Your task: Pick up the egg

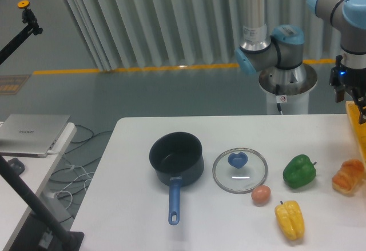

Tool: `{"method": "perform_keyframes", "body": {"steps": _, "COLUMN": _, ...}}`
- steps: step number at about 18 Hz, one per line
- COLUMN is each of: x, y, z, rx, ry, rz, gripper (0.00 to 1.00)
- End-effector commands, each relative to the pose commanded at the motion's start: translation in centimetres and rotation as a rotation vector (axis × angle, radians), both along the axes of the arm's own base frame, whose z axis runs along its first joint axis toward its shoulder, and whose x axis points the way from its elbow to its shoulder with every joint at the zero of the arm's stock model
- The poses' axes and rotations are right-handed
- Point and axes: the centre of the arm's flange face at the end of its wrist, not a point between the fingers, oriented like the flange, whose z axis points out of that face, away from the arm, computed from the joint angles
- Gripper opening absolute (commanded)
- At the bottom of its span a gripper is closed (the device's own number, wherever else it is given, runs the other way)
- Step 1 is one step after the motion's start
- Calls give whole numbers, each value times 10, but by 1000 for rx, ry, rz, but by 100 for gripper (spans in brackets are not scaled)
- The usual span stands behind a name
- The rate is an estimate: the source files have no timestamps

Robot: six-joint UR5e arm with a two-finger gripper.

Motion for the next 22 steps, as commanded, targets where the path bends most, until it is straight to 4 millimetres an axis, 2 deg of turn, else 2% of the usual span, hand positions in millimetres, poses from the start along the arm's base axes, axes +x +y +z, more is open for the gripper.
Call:
{"method": "perform_keyframes", "body": {"steps": 10, "x": -2, "y": 4, "z": -4, "rx": 8, "ry": -1, "rz": 11, "gripper": 100}}
{"method": "perform_keyframes", "body": {"steps": 14, "x": -8, "y": 12, "z": -12, "rx": 39, "ry": -4, "rz": 53, "gripper": 100}}
{"method": "perform_keyframes", "body": {"steps": 20, "x": -11, "y": 18, "z": -11, "rx": 56, "ry": 19, "rz": 119, "gripper": 100}}
{"method": "perform_keyframes", "body": {"steps": 22, "x": -9, "y": 30, "z": -18, "rx": 55, "ry": 15, "rz": 151, "gripper": 100}}
